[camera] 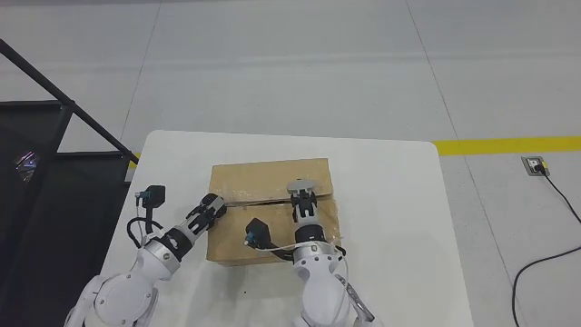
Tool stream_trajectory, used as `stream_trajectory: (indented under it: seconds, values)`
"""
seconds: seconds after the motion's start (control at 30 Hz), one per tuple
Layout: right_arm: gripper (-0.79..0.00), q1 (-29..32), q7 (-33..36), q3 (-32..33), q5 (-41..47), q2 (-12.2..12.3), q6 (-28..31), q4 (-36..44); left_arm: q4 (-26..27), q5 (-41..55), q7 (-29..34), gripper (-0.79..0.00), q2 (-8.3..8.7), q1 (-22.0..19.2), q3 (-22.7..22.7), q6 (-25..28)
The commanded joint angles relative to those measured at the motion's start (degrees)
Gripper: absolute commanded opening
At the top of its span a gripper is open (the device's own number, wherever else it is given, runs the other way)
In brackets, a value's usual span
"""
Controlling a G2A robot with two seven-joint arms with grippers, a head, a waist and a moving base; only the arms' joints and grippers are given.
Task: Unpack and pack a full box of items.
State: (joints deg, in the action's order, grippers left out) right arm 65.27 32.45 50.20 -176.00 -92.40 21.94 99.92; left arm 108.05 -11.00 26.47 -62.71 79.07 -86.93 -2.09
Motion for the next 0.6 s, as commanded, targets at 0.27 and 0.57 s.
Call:
stream_trajectory:
  seconds: [0.27, 0.57]
  values:
    - [-0.582, -0.03, 0.29, -0.19, 0.00, -0.06, 0.03, 0.18, 0.47, 1.38, -0.93, -0.785, -0.11, 0.73, -0.46, 1.98]
    - [-0.594, 1.47, 1.12, 0.46, 0.00, 0.22, -1.96, 1.56, 2.51, 5.20, -2.59, -0.785, -0.22, 3.57, -2.50, 5.41]
